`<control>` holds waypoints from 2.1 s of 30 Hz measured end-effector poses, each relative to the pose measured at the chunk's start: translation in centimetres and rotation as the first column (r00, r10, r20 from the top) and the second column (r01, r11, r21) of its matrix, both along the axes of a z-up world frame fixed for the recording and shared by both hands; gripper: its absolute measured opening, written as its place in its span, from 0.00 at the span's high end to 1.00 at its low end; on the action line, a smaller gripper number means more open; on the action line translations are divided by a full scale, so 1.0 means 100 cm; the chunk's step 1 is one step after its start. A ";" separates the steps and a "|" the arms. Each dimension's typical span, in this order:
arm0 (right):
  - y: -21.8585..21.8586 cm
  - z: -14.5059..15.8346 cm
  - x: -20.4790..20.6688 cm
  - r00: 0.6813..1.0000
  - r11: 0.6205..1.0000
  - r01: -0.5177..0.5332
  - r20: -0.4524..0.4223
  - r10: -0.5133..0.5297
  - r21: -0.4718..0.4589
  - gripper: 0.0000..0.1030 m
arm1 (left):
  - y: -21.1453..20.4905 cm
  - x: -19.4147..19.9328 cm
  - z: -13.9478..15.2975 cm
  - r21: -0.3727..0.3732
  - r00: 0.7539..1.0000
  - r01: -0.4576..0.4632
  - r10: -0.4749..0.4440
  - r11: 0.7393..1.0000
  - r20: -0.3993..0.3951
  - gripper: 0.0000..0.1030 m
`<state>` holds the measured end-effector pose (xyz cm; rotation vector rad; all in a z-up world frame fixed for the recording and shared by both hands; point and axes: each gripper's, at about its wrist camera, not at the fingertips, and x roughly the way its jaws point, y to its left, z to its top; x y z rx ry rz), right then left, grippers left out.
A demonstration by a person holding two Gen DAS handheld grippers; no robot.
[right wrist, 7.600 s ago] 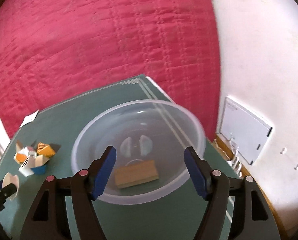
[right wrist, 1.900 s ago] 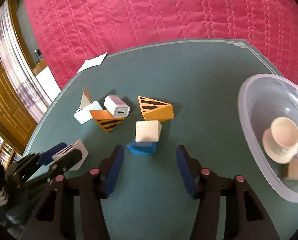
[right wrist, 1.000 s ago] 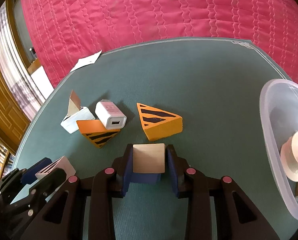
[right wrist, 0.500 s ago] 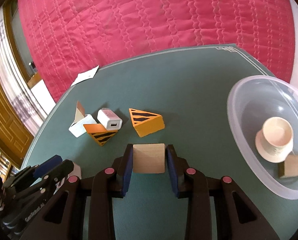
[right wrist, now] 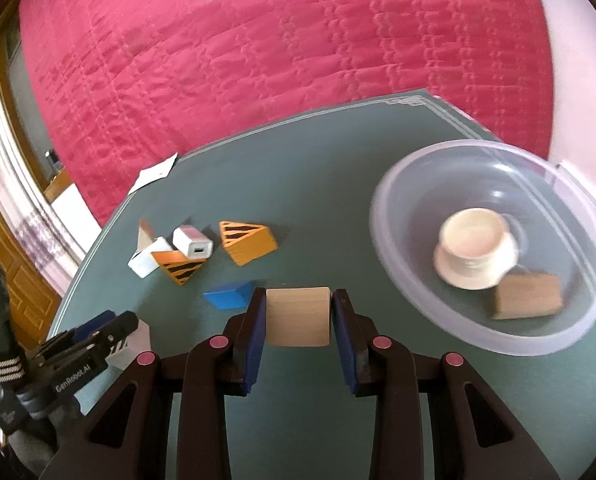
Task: Organize rigid objects
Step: 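Carry the beige cube into the clear bowl and open the right gripper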
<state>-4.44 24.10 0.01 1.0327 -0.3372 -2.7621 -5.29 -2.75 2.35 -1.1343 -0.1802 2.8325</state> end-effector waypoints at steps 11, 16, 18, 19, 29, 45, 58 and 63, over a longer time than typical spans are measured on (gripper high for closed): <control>0.072 0.013 0.022 0.987 0.987 0.160 -0.037 -0.159 0.011 0.68 | 0.000 0.016 -0.004 -0.023 1.000 0.021 -0.021 1.000 0.009 0.30; 0.096 0.016 0.027 0.974 0.975 0.222 -0.050 -0.221 0.005 0.68 | 0.004 0.023 -0.004 -0.041 0.999 0.051 -0.051 0.998 0.002 0.30; 0.103 0.018 0.028 0.969 0.971 0.240 -0.057 -0.239 0.004 0.68 | 0.006 0.026 -0.004 -0.045 0.998 0.067 -0.067 0.997 0.000 0.26; 0.108 0.019 0.028 0.967 0.968 0.250 -0.060 -0.249 0.005 0.68 | 0.007 0.028 -0.004 -0.049 0.997 0.078 -0.079 0.996 -0.005 0.26; 0.125 0.016 0.024 0.950 0.952 0.306 -0.063 -0.305 0.002 0.67 | 0.023 0.027 -0.008 -0.122 0.995 0.101 -0.101 0.987 0.005 0.26; 0.143 0.004 0.023 0.936 0.938 0.346 -0.067 -0.346 -0.009 0.46 | 0.022 0.021 -0.016 -0.126 0.993 0.102 -0.095 0.987 0.065 0.51; 0.136 0.007 0.028 0.941 0.945 0.328 -0.096 -0.325 0.016 0.47 | 0.030 0.024 -0.012 -0.133 0.994 0.107 -0.101 0.985 0.051 0.59; 0.142 0.008 0.030 0.937 0.941 0.339 -0.102 -0.335 0.018 0.46 | 0.052 0.024 -0.003 -0.131 0.989 0.148 -0.145 0.980 0.032 0.58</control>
